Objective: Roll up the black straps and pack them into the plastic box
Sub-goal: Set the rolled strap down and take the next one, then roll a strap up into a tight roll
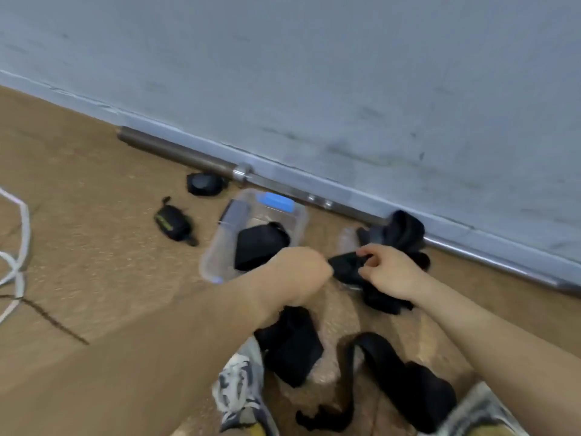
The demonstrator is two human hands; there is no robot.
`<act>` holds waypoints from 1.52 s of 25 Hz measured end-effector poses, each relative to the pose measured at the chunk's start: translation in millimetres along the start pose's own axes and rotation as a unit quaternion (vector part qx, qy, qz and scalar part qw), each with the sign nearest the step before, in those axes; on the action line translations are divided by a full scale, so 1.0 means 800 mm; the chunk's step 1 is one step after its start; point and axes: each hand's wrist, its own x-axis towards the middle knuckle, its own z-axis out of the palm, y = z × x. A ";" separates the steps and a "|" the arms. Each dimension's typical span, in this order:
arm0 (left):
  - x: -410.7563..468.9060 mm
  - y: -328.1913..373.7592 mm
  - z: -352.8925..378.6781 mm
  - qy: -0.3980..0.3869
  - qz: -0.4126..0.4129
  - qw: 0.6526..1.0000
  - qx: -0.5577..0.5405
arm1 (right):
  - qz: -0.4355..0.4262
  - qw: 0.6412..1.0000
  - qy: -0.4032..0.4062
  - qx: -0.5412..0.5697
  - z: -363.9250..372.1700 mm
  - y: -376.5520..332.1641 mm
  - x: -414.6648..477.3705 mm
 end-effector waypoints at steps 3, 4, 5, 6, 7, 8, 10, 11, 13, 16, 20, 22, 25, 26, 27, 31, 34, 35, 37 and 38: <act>0.055 0.028 0.092 -0.034 0.000 0.998 -0.051 | 0.080 0.988 -0.034 -0.130 0.010 0.107 0.016; 0.067 0.040 0.123 -0.049 -0.011 0.995 -0.085 | 0.109 0.987 -0.026 -0.115 0.014 0.139 0.016; 0.076 0.052 0.146 -0.058 -0.029 0.990 -0.127 | 0.136 0.987 -0.006 -0.081 0.017 0.164 0.018; 0.086 0.064 0.164 -0.056 -0.054 0.982 -0.171 | 0.170 0.985 0.028 0.006 0.021 0.187 0.020; 0.092 0.074 0.174 -0.028 -0.090 0.972 -0.216 | 0.202 0.968 0.067 0.134 0.027 0.205 0.025; 0.101 0.081 0.177 0.029 -0.132 0.959 -0.249 | 0.226 0.937 0.095 0.250 0.031 0.212 0.027; 0.126 0.090 0.171 0.164 -0.163 0.941 -0.248 | 0.204 0.912 0.127 0.333 0.040 0.222 0.041; 0.143 0.092 0.165 0.210 -0.151 0.935 -0.241 | 0.175 0.923 0.138 0.312 0.046 0.229 0.054; 0.178 0.090 0.149 0.227 -0.146 0.919 -0.288 | 0.138 0.953 0.132 0.233 0.066 0.237 0.079; 0.221 0.082 0.132 0.107 -0.215 0.855 -0.461 | 0.118 0.960 0.076 0.241 0.073 0.227 0.085; 0.208 0.077 0.152 -0.028 -0.111 0.903 -0.414 | 0.162 0.965 0.006 0.206 0.023 0.232 0.075; 0.189 0.083 0.161 -0.105 -0.054 0.923 -0.367 | 0.192 0.955 0.077 0.213 0.011 0.238 0.090; 0.178 0.080 0.164 -0.222 -0.060 0.878 -0.420 | 0.127 0.979 0.018 0.156 0.048 0.213 0.116; 0.177 0.078 0.165 -0.230 -0.063 0.859 -0.452 | 0.119 0.987 0.010 0.112 0.074 0.209 0.123; 0.177 0.078 0.167 -0.199 -0.084 0.849 -0.483 | 0.129 0.988 0.025 0.086 0.093 0.205 0.124; 0.193 0.076 0.170 0.075 -0.276 0.651 -0.703 | 0.181 0.831 0.124 0.511 0.099 0.219 0.093; 0.208 0.093 0.165 0.032 -0.277 0.603 -0.748 | 0.166 0.673 -0.005 0.721 0.059 0.227 0.058; 0.209 0.103 0.164 0.022 -0.273 0.637 -0.720 | 0.135 0.641 -0.027 0.755 0.048 0.228 0.044; 0.205 0.116 0.156 0.016 -0.273 0.678 -0.682 | 0.094 0.588 -0.034 0.803 0.029 0.217 0.021; 0.204 0.121 0.153 0.004 -0.270 0.664 -0.697 | 0.079 0.574 -0.034 0.814 0.020 0.210 0.012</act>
